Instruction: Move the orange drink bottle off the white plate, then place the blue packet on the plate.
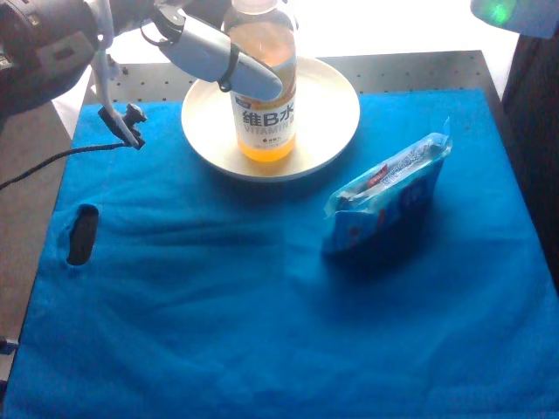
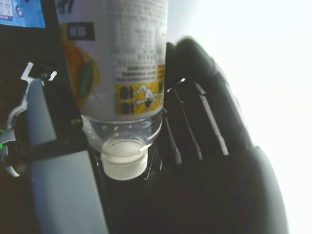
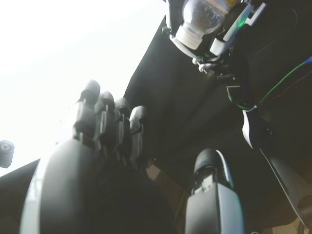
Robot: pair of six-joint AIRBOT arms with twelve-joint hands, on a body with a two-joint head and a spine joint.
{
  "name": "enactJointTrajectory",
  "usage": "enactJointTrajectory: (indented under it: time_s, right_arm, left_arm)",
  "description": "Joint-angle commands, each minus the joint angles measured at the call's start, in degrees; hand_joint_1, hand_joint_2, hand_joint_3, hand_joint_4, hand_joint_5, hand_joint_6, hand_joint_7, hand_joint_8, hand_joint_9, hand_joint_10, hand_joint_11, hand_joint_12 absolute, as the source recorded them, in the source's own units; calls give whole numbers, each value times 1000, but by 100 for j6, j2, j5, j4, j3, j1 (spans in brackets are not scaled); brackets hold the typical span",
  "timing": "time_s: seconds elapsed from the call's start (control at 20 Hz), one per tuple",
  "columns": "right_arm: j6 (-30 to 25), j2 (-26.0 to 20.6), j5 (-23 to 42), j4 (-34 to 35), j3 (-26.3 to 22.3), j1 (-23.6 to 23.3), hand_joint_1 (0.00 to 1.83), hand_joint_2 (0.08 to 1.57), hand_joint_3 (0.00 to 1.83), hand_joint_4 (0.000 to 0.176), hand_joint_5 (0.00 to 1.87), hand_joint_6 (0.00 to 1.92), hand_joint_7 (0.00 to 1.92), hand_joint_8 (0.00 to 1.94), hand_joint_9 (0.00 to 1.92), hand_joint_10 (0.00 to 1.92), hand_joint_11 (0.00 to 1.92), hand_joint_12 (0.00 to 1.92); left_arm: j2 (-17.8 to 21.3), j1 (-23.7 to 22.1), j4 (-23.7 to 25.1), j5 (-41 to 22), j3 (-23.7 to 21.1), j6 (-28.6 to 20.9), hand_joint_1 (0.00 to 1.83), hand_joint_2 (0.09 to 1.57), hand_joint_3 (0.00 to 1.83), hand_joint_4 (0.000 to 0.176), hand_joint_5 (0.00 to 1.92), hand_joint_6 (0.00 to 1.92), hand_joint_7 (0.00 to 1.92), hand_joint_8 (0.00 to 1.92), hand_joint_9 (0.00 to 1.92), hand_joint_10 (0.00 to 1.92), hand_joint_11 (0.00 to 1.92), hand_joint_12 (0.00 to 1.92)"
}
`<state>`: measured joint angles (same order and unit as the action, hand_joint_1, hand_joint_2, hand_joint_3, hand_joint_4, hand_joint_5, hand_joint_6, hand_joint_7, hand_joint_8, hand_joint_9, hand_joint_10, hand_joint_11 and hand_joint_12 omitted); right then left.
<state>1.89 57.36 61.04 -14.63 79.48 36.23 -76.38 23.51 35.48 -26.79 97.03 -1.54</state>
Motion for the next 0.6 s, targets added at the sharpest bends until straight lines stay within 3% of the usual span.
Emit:
enactJointTrajectory:
  time_s: [0.0,0.05,0.1,0.15,0.2,0.3,0.35,0.4,0.45,0.5,0.55]
  right_arm:
    - [-46,-7,655,284,-11,-100,399,1041,0,25,352,2,252,3,191,7,0,459]
    - [-46,-7,668,284,-12,-100,413,1040,0,23,362,4,260,5,201,9,0,471]
    - [-46,-7,671,284,-12,-100,404,1041,0,22,358,2,252,1,186,1,0,474]
    - [-46,-7,674,284,-12,-100,412,1038,0,24,352,0,245,0,173,0,0,456]
    - [-46,-7,678,284,-12,-100,450,1034,0,35,371,7,246,1,172,2,0,446]
    - [-46,-7,680,285,-11,-100,439,1033,0,30,363,3,253,4,182,6,0,445]
    - [-46,-7,680,286,-10,-100,454,1025,0,45,370,5,256,4,182,5,0,442]
    - [-46,-7,680,289,-10,-100,465,1017,0,34,366,1,245,3,192,4,0,506]
    - [-46,-7,680,289,-10,-100,458,1023,0,27,364,0,248,2,197,4,0,547]
    - [-46,-7,680,290,-9,-100,448,1032,4,23,356,0,253,4,203,5,0,555]
    - [-46,-7,680,290,-9,-100,437,1038,3,21,349,0,257,2,210,5,0,577]
  left_arm:
    - [-37,-18,-153,-364,28,-6,1363,1030,2,0,1140,644,1167,563,1161,912,942,1196]
    - [-41,5,-399,-570,110,-10,1386,1032,0,0,1172,501,1135,648,1135,1007,927,1218]
    - [0,1,-434,-710,116,-114,1291,1054,3,0,1191,458,1069,957,1060,887,885,1299]
    - [35,-8,-434,-818,117,-236,1266,1061,1,0,1175,507,1054,1003,1050,804,852,1318]
    - [74,-23,-434,-901,106,-303,1265,1049,0,0,1224,419,1075,974,997,692,625,1379]
    - [142,-43,-434,-946,76,-328,1264,1045,3,0,1184,497,1120,893,1042,698,686,1379]
    - [176,-50,-433,-1008,86,-423,1258,1050,1,0,1157,569,1115,879,1062,713,760,1362]
    - [208,-61,-432,-1105,96,-533,1251,1063,0,0,1185,545,1031,989,994,729,699,1393]
    - [234,-81,-426,-1136,84,-541,1241,1077,4,5,1126,673,1001,1015,942,730,630,1410]
    - [301,-149,-369,-1169,28,-541,1230,1094,1,21,1056,805,996,1013,936,594,580,1346]
    - [349,-192,-322,-1210,-22,-547,1241,1084,0,0,1099,684,1012,1037,927,579,494,1442]
